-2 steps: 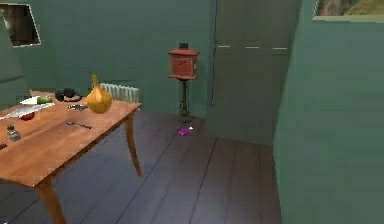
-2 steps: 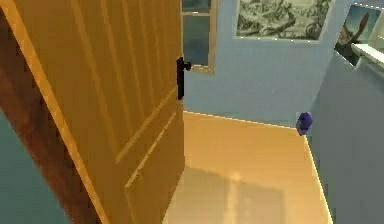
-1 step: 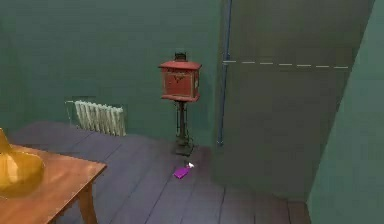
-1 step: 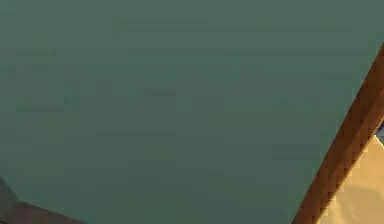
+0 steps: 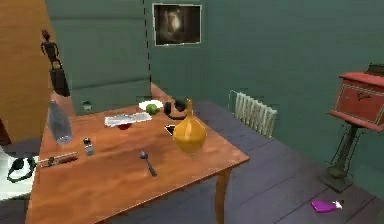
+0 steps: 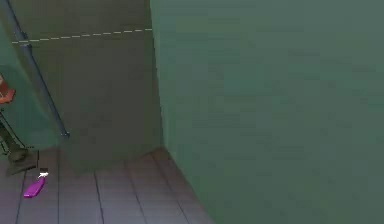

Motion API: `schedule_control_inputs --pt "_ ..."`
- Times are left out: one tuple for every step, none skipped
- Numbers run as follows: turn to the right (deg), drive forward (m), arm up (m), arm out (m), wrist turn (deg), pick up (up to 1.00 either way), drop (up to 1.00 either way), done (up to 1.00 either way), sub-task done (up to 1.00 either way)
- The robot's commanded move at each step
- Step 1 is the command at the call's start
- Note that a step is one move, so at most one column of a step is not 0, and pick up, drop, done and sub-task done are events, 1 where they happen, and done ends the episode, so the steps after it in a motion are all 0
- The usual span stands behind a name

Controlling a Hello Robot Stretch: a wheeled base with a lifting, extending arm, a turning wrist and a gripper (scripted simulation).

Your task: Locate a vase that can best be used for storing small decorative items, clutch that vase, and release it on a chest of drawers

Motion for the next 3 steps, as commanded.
schedule_control_inputs --pt "-45.0 0.00 0.00 0.00 0.0 0.00 0.00 0.00 0.00" --pt "-42.0 0.00 0.00 0.00 0.0 0.00 0.00 0.00 0.00" --pt "45.0 0.00 0.00 0.00 0.0 0.00 0.00 0.00 0.00"
